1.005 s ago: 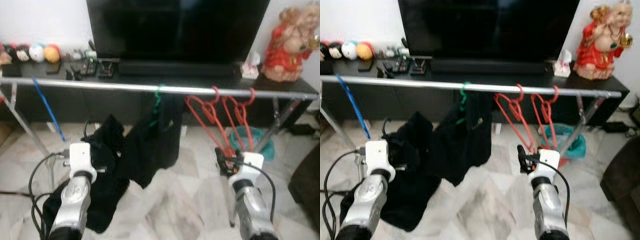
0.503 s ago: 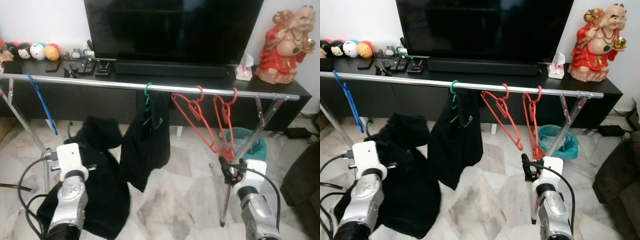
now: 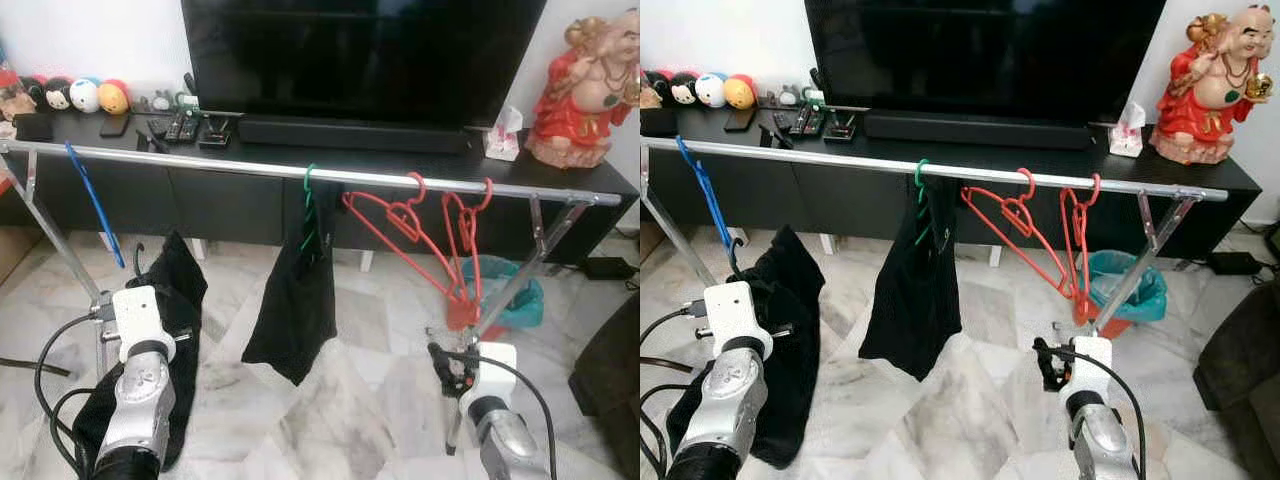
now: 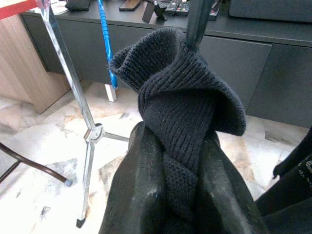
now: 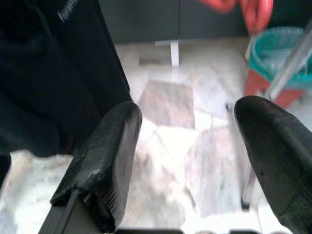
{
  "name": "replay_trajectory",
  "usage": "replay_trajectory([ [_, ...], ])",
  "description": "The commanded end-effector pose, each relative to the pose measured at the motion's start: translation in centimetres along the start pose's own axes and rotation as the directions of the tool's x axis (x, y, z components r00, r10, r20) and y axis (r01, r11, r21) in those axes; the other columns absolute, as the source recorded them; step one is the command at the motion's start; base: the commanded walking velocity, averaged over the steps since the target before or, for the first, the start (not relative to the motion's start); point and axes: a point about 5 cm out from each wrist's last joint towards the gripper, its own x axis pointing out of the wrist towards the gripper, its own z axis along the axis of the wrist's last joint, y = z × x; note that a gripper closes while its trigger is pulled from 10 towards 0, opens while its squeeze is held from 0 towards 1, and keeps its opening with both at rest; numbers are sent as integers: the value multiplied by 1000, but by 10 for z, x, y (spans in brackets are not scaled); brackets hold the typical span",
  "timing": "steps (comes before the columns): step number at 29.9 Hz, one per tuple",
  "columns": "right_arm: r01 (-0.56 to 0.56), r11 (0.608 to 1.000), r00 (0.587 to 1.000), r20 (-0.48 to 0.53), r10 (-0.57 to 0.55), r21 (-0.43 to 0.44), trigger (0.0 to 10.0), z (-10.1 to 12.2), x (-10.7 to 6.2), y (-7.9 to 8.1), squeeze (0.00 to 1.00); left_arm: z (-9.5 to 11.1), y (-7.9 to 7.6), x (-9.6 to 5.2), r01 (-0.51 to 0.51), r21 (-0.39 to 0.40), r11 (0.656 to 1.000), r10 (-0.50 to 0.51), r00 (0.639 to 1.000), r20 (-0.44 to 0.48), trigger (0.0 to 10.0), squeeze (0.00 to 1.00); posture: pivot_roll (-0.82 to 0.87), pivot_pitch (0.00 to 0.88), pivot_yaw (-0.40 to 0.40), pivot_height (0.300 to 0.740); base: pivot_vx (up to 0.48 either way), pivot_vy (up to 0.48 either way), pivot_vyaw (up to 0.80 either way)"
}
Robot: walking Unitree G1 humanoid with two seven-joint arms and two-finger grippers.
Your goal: Hang hanger
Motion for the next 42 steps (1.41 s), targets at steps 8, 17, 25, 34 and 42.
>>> replay_trajectory([
  [8,123,990,957,-271,-100,70,10000,-47,-18,-11,0,14,-7,7,27,-15,1000,-26,998,61,10000,0,31,0,-41,740,0,0,0],
  [17,118,993,886,-450,-107,-3,10000,-84,-42,-10,0,19,-9,10,40,-16,999,-39,996,75,10000,0,48,0,-45,740,0,0,0],
  [25,119,993,877,-470,-97,17,10000,-92,-49,-9,0,19,-7,12,23,-15,1000,-22,997,72,10000,0,46,0,-45,740,61,0,688],
  [34,120,993,852,-514,-99,9,10000,-101,-59,-15,0,17,-10,11,23,-20,1000,-22,997,68,10000,0,48,0,-46,740,256,0,49],
  [42,113,993,824,-557,-105,-19,10000,-110,-70,-20,0,17,-10,11,28,-20,999,-26,997,69,10000,0,47,0,-42,740,257,0,378],
])
